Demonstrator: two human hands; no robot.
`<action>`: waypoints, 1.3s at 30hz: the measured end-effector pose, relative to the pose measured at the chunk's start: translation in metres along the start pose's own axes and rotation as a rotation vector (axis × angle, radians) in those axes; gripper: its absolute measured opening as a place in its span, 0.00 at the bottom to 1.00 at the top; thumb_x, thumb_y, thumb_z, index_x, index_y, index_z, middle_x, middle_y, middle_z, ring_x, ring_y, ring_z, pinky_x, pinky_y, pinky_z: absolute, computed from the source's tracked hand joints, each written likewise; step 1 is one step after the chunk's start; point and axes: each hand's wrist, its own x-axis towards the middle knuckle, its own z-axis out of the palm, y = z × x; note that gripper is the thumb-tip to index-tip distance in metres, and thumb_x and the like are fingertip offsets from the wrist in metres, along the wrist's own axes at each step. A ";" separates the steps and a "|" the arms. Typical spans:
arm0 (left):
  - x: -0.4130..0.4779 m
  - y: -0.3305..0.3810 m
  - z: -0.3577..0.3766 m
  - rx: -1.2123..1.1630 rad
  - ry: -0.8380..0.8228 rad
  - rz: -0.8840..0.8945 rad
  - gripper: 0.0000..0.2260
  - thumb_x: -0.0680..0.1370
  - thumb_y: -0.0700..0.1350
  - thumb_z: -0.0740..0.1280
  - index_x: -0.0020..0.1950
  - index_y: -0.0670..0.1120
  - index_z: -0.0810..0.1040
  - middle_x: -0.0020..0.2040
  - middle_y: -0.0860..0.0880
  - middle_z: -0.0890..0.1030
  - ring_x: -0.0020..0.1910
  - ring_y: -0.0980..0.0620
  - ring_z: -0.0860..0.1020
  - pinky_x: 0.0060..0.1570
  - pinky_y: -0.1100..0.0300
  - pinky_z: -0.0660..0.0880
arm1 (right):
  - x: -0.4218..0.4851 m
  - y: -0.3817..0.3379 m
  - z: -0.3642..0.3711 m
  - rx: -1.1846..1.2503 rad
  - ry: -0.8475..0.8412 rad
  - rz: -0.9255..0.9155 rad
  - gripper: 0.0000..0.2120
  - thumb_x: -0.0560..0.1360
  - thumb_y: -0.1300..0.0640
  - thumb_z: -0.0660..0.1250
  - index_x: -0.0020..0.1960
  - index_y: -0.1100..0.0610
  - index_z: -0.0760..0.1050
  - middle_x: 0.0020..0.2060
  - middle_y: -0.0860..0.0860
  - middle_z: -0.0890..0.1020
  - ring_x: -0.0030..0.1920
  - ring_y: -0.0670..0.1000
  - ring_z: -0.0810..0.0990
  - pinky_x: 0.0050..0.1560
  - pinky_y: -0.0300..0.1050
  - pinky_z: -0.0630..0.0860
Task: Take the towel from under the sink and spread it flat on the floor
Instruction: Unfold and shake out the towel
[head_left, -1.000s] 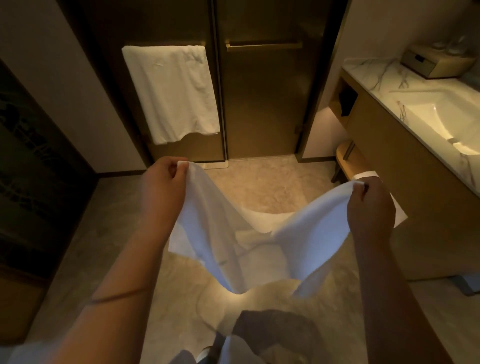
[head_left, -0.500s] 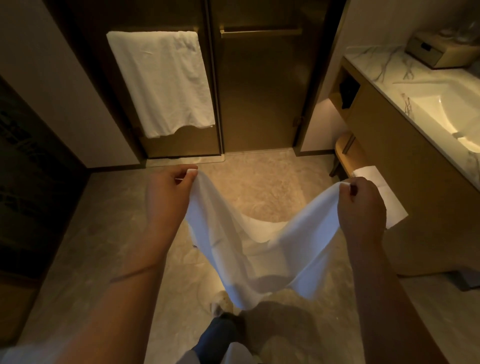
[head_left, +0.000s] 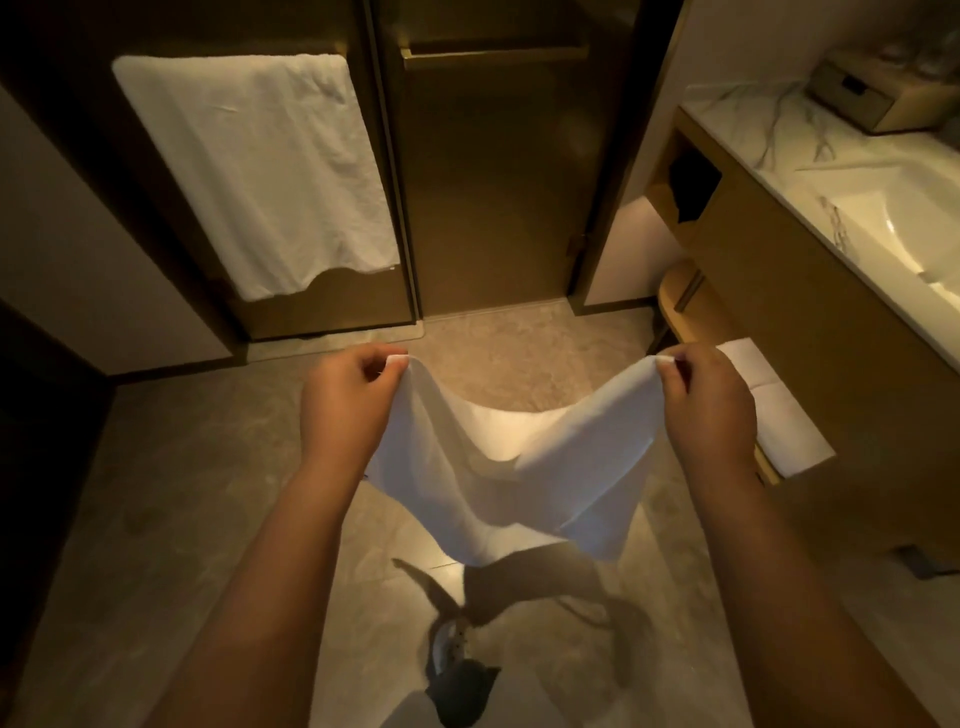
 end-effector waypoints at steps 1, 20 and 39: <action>0.009 -0.001 0.006 0.001 -0.020 -0.003 0.07 0.76 0.49 0.67 0.52 0.54 0.83 0.43 0.56 0.82 0.45 0.58 0.79 0.47 0.56 0.78 | 0.004 0.000 0.005 -0.009 -0.007 0.015 0.11 0.80 0.53 0.60 0.56 0.56 0.77 0.50 0.55 0.81 0.43 0.48 0.73 0.42 0.41 0.68; 0.113 0.079 0.155 0.046 -0.019 -0.059 0.07 0.76 0.48 0.67 0.52 0.52 0.83 0.44 0.55 0.84 0.43 0.60 0.80 0.45 0.60 0.77 | 0.170 0.088 0.036 0.045 -0.158 0.024 0.10 0.79 0.53 0.60 0.53 0.56 0.77 0.47 0.54 0.81 0.41 0.49 0.74 0.37 0.42 0.68; 0.260 0.077 0.217 0.130 0.025 -0.099 0.08 0.77 0.50 0.66 0.52 0.51 0.83 0.43 0.54 0.84 0.41 0.60 0.79 0.37 0.68 0.72 | 0.344 0.067 0.124 0.023 -0.209 -0.061 0.08 0.80 0.54 0.59 0.53 0.55 0.75 0.52 0.54 0.78 0.50 0.55 0.76 0.46 0.52 0.77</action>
